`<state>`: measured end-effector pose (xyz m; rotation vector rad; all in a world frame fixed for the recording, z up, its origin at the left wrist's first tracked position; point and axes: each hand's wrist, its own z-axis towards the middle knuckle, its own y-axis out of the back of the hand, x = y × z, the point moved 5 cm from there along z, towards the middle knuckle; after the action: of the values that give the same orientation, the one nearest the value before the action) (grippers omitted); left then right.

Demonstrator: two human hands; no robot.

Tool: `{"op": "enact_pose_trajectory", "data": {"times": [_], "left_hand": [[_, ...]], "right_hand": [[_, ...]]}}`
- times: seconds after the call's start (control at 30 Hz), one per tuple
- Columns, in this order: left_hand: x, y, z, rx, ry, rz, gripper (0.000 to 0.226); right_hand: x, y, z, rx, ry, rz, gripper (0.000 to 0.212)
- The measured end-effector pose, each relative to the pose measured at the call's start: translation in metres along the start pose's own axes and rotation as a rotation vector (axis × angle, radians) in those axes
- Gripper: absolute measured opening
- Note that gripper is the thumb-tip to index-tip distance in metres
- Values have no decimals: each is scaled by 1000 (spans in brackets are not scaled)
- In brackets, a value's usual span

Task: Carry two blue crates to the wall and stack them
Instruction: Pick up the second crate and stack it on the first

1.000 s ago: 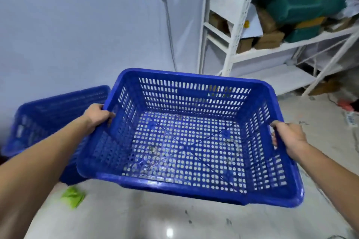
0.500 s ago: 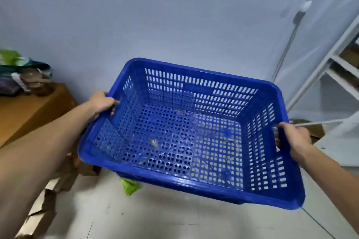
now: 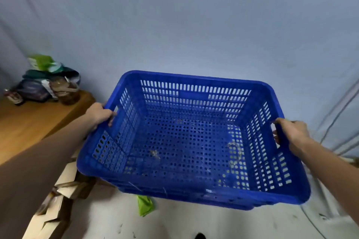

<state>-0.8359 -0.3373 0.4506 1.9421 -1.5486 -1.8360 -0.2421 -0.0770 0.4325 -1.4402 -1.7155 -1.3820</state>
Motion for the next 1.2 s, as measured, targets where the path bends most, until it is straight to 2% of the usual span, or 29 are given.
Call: {"op": "enact_pose_trajectory", "data": {"times": [0.37,0.5,0.67,0.83,1.03,1.2], "left_hand": [[-22,-19,134,-52,104,73,15],[-18,-33,186,-6,118,44,15],[-3,-43,243,40,131,18,19],[1,-55,270,131,78,15,20],[-6,-58,285,154,35,62,25],[-7,-57,282,160,36,54,26]], "right_hand": [[47,-124,113,73,-28,-127,30],[52,-152,131,37,-44,-171,32],[60,-172,128,-55,-44,-238,28],[56,-176,116,-117,39,-394,25],[65,-185,118,-72,174,-577,25],[64,-185,120,-48,193,-607,26]]}}
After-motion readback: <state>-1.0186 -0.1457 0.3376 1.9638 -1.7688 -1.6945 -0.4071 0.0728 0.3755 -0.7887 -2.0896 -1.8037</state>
